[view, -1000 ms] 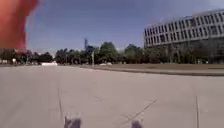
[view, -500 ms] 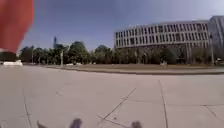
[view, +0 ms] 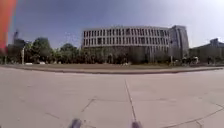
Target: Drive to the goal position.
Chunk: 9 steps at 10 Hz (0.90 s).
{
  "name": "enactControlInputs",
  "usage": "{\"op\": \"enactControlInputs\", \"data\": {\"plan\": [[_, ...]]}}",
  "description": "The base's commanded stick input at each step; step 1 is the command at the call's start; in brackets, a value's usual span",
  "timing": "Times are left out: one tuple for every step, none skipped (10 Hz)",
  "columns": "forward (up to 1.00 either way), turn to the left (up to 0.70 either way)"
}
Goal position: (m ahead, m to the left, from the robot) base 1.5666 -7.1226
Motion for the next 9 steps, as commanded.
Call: {"op": "enactControlInputs", "data": {"plan": [[0.0,-1.0],[0.0,-1.0],[0.0,-1.0],[0.0,-1.0],[0.0,-1.0],[0.0,-1.0],[0.0,-1.0],[0.0,-1.0],[0.0,-1.0]]}}
